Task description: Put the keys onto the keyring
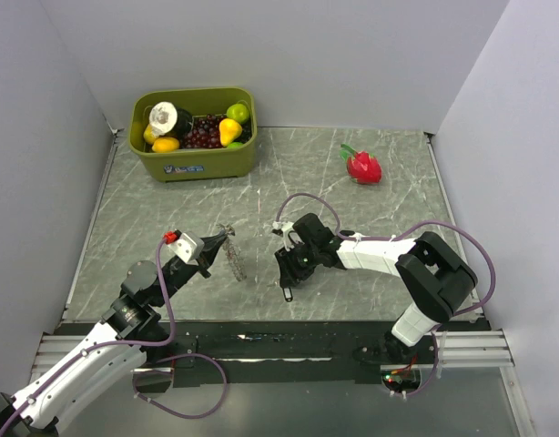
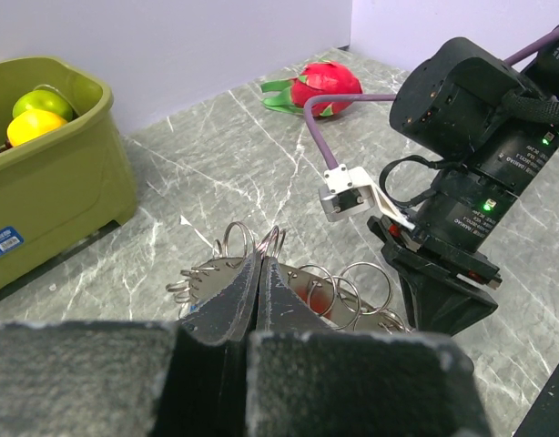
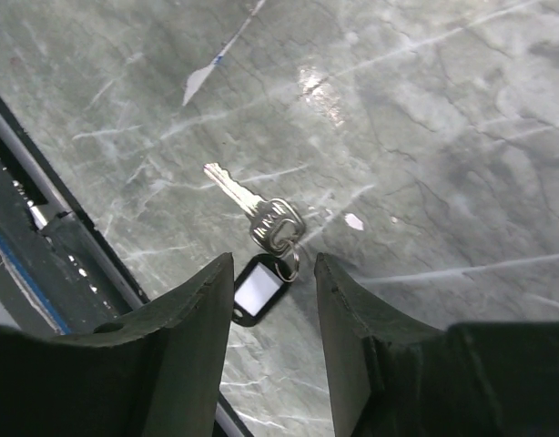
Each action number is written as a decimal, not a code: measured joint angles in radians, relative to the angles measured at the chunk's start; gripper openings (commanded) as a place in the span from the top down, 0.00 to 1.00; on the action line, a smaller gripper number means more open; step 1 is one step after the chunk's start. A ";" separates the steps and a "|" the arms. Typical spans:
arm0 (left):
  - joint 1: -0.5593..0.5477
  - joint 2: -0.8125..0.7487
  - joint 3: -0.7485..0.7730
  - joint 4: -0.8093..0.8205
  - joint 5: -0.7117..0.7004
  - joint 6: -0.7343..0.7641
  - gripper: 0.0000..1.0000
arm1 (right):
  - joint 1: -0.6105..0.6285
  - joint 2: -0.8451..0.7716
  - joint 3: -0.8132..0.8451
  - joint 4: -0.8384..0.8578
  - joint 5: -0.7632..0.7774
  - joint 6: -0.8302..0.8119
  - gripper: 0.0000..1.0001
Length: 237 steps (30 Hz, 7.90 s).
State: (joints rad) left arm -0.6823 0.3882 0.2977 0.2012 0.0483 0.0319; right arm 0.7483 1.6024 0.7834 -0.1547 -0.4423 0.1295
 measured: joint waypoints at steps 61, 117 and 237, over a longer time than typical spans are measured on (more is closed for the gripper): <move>-0.005 0.185 0.000 0.225 0.591 -0.006 0.99 | 0.000 -0.630 0.021 -0.172 0.011 -0.154 1.00; -0.108 0.362 0.045 0.235 0.510 0.044 0.99 | 0.139 -0.518 0.148 -0.188 -0.077 -0.138 1.00; -0.113 0.414 -0.021 0.714 0.609 -0.176 0.99 | 0.119 -0.641 0.119 -0.047 -0.147 -0.136 1.00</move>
State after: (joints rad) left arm -0.7956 0.8017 0.2764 0.9150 0.6575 -0.1440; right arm 0.8673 0.9611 0.9028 -0.2020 -0.5896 -0.0067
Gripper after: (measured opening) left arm 0.021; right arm 0.014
